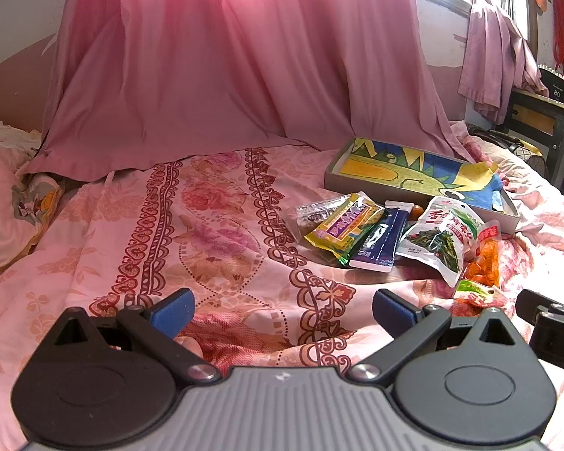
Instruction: Organize snacks
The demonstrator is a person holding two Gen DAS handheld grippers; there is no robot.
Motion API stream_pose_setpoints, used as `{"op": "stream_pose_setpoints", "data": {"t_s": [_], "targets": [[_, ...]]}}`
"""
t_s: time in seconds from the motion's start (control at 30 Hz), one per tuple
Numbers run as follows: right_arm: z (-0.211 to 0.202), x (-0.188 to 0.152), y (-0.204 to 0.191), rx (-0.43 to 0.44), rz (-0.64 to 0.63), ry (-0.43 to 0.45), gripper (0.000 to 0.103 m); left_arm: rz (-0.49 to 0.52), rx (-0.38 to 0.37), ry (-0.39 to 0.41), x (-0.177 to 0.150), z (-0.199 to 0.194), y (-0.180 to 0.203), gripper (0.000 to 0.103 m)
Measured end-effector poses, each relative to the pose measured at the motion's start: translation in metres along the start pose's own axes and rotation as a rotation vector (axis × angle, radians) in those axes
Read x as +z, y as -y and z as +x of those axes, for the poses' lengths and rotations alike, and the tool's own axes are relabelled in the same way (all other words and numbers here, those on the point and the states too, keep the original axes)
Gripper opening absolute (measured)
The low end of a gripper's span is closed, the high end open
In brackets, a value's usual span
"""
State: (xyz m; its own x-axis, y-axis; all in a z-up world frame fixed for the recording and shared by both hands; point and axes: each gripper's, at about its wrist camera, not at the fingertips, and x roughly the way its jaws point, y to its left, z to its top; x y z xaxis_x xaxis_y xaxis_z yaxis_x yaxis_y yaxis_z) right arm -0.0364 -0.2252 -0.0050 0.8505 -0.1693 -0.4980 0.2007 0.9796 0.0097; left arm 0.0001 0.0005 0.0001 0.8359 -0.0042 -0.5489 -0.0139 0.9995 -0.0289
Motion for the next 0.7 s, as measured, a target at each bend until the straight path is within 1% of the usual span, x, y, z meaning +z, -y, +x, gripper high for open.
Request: {"op": "stream_pose_setpoints", "data": {"t_s": [0.7], "targets": [[-0.0007,-0.0003,0.0001,0.001,0.001,0.001,0.102,-0.002,-0.001,0.001,-0.0012,0.0024,0.0009,0.103]]}}
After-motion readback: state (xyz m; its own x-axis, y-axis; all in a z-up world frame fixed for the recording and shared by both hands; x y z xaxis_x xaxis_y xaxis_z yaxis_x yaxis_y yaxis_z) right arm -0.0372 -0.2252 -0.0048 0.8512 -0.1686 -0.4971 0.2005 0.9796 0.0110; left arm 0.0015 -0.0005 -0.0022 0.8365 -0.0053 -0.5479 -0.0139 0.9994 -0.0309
